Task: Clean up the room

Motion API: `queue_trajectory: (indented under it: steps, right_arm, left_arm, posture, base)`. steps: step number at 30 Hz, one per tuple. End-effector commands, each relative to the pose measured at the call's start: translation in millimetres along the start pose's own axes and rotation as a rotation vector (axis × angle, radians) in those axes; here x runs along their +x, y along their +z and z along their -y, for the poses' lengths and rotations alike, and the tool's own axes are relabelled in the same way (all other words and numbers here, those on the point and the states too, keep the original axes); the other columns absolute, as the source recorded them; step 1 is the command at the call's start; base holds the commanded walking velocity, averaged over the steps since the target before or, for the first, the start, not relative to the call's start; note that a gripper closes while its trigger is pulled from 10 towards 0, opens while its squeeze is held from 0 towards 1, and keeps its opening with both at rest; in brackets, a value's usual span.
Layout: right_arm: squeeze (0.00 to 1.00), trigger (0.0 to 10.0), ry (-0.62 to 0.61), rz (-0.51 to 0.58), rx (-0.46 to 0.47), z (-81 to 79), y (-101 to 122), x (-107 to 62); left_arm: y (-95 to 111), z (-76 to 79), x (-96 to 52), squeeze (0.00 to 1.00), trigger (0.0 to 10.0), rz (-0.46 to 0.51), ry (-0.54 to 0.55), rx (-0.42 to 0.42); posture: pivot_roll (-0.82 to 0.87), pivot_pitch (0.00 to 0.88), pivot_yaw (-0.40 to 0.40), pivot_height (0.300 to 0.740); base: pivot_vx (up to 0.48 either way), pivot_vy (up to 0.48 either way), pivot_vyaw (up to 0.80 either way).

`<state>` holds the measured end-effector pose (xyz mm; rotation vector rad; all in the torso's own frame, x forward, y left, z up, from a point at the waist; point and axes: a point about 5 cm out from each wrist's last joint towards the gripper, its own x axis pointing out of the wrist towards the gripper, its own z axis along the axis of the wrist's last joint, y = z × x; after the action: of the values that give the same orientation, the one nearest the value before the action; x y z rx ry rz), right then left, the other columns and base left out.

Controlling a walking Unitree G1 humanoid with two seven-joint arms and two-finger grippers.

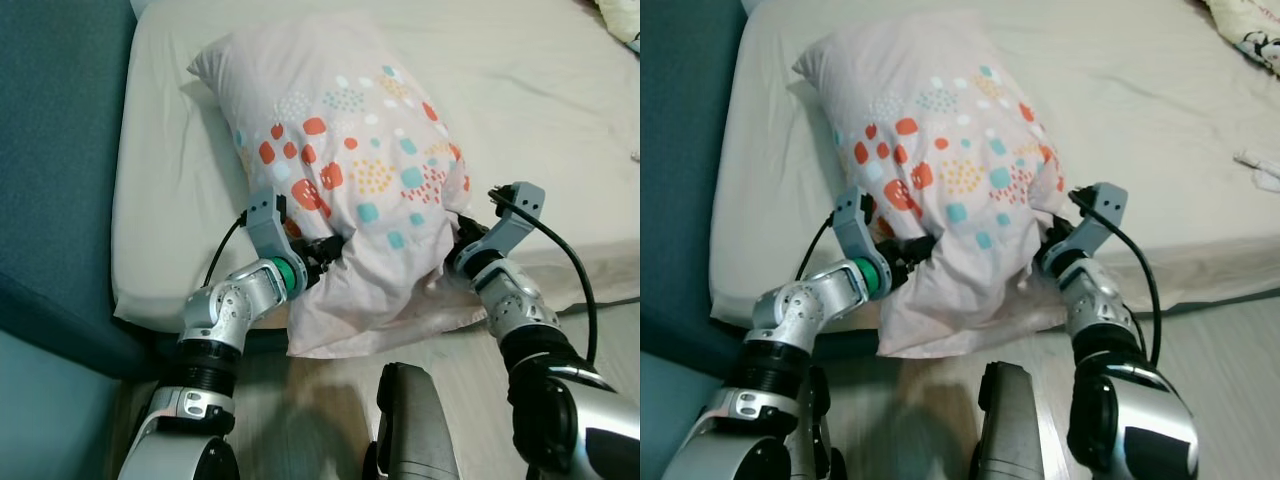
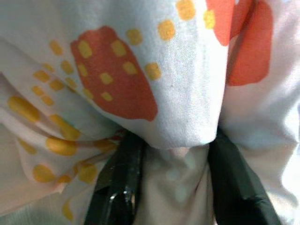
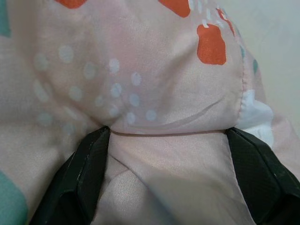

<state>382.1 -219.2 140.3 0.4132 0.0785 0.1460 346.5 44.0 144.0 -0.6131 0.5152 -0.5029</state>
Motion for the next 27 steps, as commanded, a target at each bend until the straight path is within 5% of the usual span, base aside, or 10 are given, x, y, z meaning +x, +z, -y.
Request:
queue_trajectory:
  steps: [1, 9, 10, 12, 13, 18, 27]
  right_arm:
    - [0.0, 10.0, -0.025, -0.063, 0.041, 0.9, -15.7, -1.8]
    - [0.0, 10.0, -0.111, -0.017, 0.101, 16.5, -7.0, -6.8]
    - [0.0, 3.4, -0.122, -0.028, 0.125, 17.5, -9.1, -7.3]
    - [0.0, 3.4, -0.122, -0.028, 0.125, 17.5, -9.1, -7.3]
    - [0.0, 0.0, -0.111, -0.038, 0.165, 16.2, -12.0, -7.1]
    - [0.0, 0.0, -0.07, -0.087, 0.325, 5.2, -26.2, -4.6]
    - [0.0, 0.0, -0.074, -0.11, 0.349, 5.0, -28.8, -5.0]
  left_arm:
    - [-22.9, 33.5, 15.6, 0.0, 0.0, -0.097, -0.089, -0.012]
    - [-14.7, 27.9, 10.4, 0.0, 0.0, -0.06, -0.087, -0.009]
    - [-11.5, 26.8, 7.4, 0.0, 0.0, -0.047, -0.09, -0.005]
    - [-11.5, 26.8, 7.4, 0.0, 0.0, -0.047, -0.09, -0.005]
    - [-6.9, 25.9, 3.6, 0.0, 0.0, -0.028, -0.096, -0.005]
    - [15.6, 21.1, -14.6, 0.0, 0.0, 0.056, -0.094, -0.012]
    - [18.6, 23.3, -21.6, 0.0, 0.0, 0.073, -0.105, 0.0]
  posture:
    - [0.07, 0.178, 0.045, 0.535]
    - [0.08, 0.183, 0.044, 0.535]
    - [0.08, 0.183, 0.044, 0.535]
    - [0.08, 0.183, 0.044, 0.535]
    - [0.08, 0.184, 0.041, 0.535]
    - [0.1, 0.182, 0.035, 0.535]
    - [0.1, 0.171, 0.035, 0.535]
  base:
    - [0.0, 0.0, 0.0]
    - [0.0, 0.0, 0.0]
    - [0.0, 0.0, 0.0]
    - [0.0, 0.0, 0.0]
    - [0.0, 0.0, 0.0]
    - [0.0, 0.0, 0.0]
    - [0.0, 0.0, 0.0]
